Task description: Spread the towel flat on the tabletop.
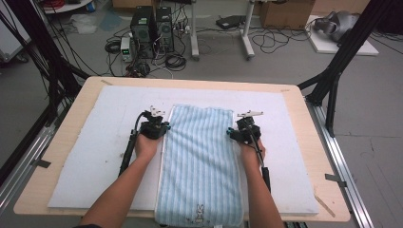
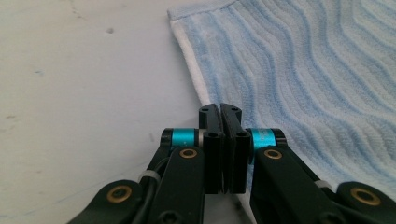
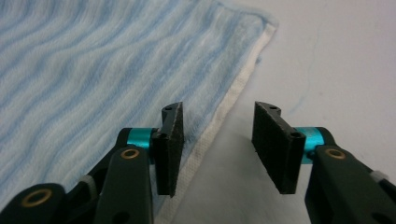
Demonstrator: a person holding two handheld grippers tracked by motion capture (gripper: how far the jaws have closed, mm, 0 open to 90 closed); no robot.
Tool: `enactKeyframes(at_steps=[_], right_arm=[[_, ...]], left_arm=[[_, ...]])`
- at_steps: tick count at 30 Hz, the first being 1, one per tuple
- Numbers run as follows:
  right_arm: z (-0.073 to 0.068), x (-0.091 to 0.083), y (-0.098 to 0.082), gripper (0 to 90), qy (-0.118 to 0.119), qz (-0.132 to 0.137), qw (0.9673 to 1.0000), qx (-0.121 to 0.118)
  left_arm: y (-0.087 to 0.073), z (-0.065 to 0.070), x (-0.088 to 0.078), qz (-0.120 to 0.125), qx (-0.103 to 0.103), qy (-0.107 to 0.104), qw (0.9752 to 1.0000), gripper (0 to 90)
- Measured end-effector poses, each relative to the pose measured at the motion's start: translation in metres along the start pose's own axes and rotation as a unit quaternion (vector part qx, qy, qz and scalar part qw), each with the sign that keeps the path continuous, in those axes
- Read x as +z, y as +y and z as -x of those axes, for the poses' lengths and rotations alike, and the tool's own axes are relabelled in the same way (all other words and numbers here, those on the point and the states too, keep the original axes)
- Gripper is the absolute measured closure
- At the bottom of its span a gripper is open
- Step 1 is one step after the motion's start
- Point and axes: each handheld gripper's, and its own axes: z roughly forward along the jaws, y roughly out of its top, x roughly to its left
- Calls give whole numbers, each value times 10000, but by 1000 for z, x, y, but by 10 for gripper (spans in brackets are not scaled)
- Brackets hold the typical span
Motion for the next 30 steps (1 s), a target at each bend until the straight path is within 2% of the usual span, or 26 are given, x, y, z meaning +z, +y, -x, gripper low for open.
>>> enactKeyframes(at_steps=[3,4,5,7,9,10,11,12,13,14,15,16,17,19,21,22,24,26,28,30], right_arm=[[-3,5,5,843,127,7,9999,27],[-6,7,8,874,155,-54,9999,-8],[-9,10,13,879,47,-111,9997,-196],[-13,16,21,883,-66,-165,9991,-390],[-13,22,26,885,-122,-121,9994,-308],[-12,25,27,886,-174,-48,9995,-267],[-12,27,29,887,-225,15,9996,-185],[-12,30,31,887,-368,85,9992,-158],[-10,33,32,887,-422,139,9989,-134],[-9,36,32,886,-407,100,9991,-34],[-7,37,32,883,-385,162,9991,53],[-7,37,31,876,-309,205,9992,151],[-7,37,31,842,-287,228,9993,90],[-8,36,32,716,-227,228,9995,-43],[-8,31,33,591,-105,273,9996,-15],[-9,25,34,536,-8,339,9994,55],[-11,14,34,502,76,548,9985,-21],[-13,3,33,471,70,709,9974,-118],[-14,-8,31,425,126,792,9967,-139],[-14,-19,25,386,306,890,9955,-119]], left_arm=[[0,-6,0,37,-85,14,10000,874],[-1,-7,1,71,-95,60,9999,874],[-1,-8,3,105,-157,98,9998,874],[0,-10,4,166,-285,183,9993,874],[1,-17,3,323,-452,166,9983,874],[2,-20,3,428,-459,188,9979,874],[2,-22,2,467,-403,359,9974,884],[1,-28,1,482,-431,396,9971,890],[0,-34,0,447,-607,362,9965,889],[-2,-40,-2,484,-821,267,9951,860],[-3,-44,-3,465,-865,203,9950,796],[-4,-45,-5,391,-762,157,9962,716],[-4,-46,-5,348,-696,115,9969,698],[-5,-48,-8,387,-866,75,9955,587],[-4,-46,-8,372,-993,-93,9943,499],[-4,-44,-9,304,-923,-146,9952,468],[-4,-35,-13,111,-571,-159,9982,440],[-5,-30,-18,75,-446,-285,9986,436],[-6,-24,-24,90,-298,-306,9990,435],[-9,-19,-30,92,-192,-363,9991,433]])
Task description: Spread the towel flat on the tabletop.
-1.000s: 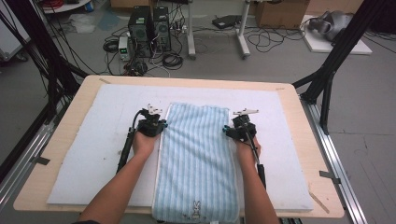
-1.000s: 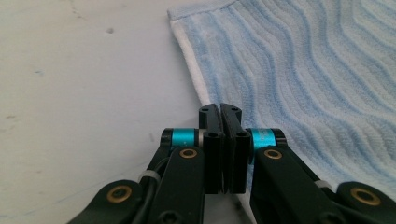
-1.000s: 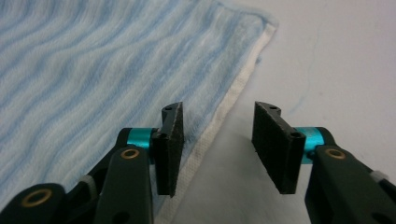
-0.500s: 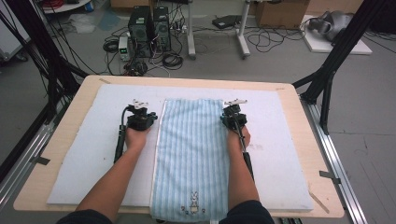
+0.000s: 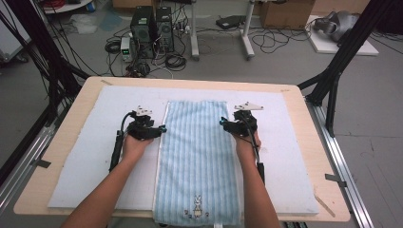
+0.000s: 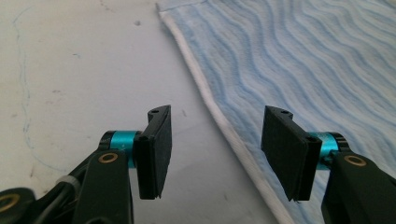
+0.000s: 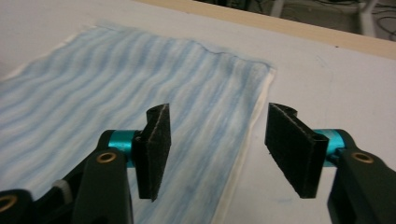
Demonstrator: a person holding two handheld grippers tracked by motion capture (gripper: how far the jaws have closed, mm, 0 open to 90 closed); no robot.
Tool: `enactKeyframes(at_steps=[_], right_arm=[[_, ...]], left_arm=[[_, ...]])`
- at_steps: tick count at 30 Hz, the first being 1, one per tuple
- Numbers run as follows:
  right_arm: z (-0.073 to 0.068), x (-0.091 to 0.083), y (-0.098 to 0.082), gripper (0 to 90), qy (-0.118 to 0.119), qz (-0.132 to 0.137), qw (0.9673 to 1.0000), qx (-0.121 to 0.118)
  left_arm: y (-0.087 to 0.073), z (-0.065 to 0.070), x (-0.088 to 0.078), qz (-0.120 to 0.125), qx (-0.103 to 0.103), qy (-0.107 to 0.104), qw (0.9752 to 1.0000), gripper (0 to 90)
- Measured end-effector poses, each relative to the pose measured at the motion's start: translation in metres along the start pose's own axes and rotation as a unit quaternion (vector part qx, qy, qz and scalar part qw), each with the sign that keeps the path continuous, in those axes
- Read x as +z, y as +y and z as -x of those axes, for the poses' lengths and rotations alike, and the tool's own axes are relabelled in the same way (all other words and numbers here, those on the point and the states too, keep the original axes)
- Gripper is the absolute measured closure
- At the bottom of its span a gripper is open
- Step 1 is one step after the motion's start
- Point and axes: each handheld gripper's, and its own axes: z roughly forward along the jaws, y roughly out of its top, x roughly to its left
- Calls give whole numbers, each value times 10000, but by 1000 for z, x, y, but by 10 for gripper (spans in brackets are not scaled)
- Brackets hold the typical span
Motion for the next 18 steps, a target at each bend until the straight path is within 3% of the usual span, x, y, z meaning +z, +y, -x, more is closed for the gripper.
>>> enactKeyframes(at_steps=[3,7,10,13,18], right_arm=[[-1,-14,-8,365,99,28,9999,-68],[-3,-29,-19,348,181,-50,9998,-91],[-8,-38,-29,393,217,-235,9995,-87],[-16,-45,-43,446,325,-294,9989,-155],[-24,-43,-55,501,240,-650,9973,-233]], left_arm=[[-4,7,-7,-81,188,-70,9998,429],[-12,12,-16,-3,130,-127,9998,429],[-22,16,-23,-35,60,-201,9998,436],[-26,22,-25,-258,87,-354,9990,450],[-28,39,-25,-515,457,-493,9964,502]])
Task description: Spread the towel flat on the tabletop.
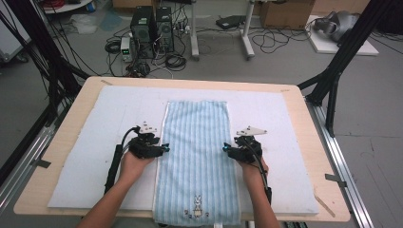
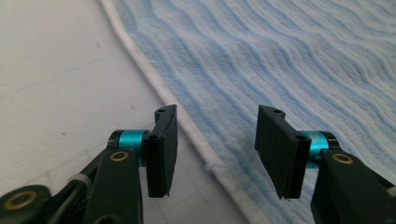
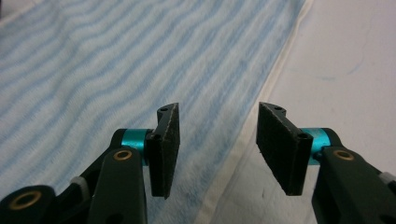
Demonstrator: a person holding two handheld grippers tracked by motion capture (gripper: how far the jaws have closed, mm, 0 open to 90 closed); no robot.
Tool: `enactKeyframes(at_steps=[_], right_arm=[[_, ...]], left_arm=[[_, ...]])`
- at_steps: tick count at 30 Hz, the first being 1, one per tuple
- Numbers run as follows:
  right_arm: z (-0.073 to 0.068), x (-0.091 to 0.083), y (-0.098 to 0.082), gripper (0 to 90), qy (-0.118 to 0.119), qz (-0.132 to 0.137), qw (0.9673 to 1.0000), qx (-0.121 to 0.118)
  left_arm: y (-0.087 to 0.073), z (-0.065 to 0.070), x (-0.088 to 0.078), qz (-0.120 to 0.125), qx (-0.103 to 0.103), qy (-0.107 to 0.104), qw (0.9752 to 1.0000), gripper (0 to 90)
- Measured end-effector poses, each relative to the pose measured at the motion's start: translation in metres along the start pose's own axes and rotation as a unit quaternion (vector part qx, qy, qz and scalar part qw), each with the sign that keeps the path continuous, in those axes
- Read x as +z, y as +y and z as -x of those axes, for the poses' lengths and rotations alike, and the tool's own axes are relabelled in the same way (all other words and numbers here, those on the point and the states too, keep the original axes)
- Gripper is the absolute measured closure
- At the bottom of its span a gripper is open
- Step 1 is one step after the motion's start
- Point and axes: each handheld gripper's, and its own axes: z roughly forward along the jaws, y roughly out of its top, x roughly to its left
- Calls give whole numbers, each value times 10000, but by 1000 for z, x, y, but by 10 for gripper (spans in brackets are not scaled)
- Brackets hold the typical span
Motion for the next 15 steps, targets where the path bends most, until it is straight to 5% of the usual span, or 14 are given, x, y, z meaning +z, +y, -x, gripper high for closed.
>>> enactKeyframes(at_steps=[5,9,11,15], right_arm=[[0,7,-3,547,-166,-259,9995,5],[1,11,-4,687,-129,-231,9994,202],[3,13,-2,848,27,-186,9994,276],[2,18,2,861,-145,-190,9993,280]], left_arm=[[-1,7,4,64,187,186,9996,560],[-1,8,7,181,216,103,9996,782],[1,5,11,266,-54,101,9996,837],[5,-4,18,396,-492,163,9979,841]])
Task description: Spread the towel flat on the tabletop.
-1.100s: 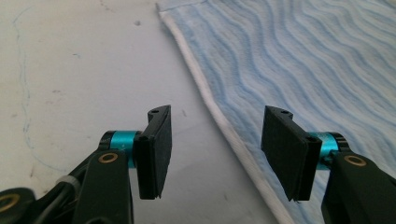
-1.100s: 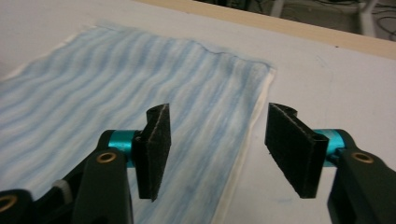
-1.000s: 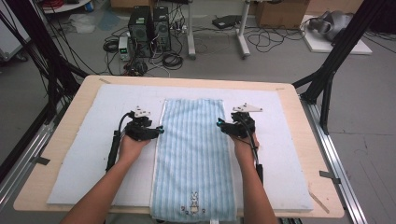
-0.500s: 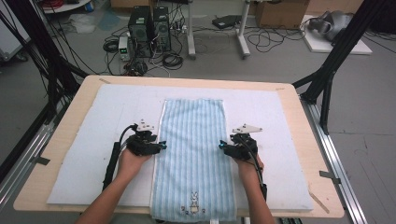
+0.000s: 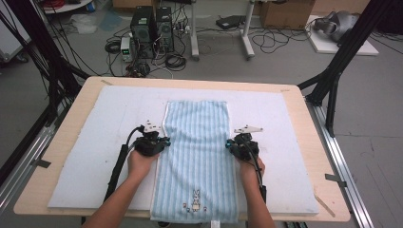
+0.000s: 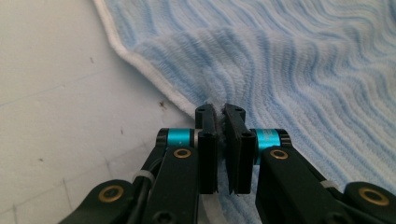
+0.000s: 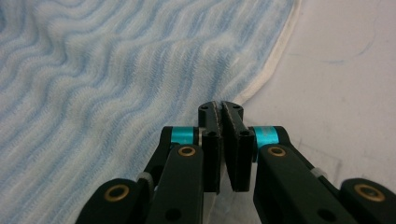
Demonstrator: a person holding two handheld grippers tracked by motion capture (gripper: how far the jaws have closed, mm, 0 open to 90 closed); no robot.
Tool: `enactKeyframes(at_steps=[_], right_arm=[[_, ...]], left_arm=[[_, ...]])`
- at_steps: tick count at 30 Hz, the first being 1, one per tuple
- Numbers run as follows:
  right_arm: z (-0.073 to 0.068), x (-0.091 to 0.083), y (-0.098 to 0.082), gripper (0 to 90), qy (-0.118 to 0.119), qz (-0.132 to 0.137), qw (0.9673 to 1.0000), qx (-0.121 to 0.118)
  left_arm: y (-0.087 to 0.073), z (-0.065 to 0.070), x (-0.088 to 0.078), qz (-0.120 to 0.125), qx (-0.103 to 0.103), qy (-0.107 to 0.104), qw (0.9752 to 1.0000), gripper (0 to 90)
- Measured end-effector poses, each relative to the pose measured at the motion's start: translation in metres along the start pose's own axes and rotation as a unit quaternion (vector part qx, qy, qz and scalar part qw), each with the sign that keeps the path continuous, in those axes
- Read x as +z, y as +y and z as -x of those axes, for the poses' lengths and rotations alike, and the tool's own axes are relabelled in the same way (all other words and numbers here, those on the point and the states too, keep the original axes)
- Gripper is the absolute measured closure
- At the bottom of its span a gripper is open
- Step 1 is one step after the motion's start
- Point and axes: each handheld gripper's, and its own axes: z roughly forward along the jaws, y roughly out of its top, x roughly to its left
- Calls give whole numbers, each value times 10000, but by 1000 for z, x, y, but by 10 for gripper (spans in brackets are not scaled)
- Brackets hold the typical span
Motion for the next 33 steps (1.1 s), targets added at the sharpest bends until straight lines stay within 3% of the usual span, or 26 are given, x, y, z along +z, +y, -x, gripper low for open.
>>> enactKeyframes(at_steps=[7,13,17,19,23,26,28,29,31,33], right_arm=[[0,11,10,859,-240,70,9997,-11],[2,27,24,857,-448,78,9990,-55],[2,32,27,805,-540,146,9984,-79],[5,28,26,707,-452,162,9988,3],[6,14,19,597,-276,377,9989,106],[4,4,11,493,-208,347,9992,33],[1,-3,4,441,-228,328,9992,-54],[-1,-7,1,411,-222,270,9994,-48],[-6,-16,-5,403,-248,263,9991,-204],[-12,-26,-12,416,-222,321,9987,-331]], left_arm=[[10,-8,9,15,-23,256,9997,836],[10,-18,13,225,-301,287,9989,820],[10,-23,11,268,-501,175,9982,699],[9,-23,8,183,-367,198,9990,543],[6,-20,-2,-8,-97,67,9999,446],[-1,-19,-14,2,-97,-25,9999,437],[-5,-18,-18,-186,-106,-58,9998,430],[-8,-16,-22,-113,-130,-35,9998,427],[-12,-14,-29,-19,-298,-79,9995,451],[-16,-10,-36,-77,-276,-126,9995,446]])
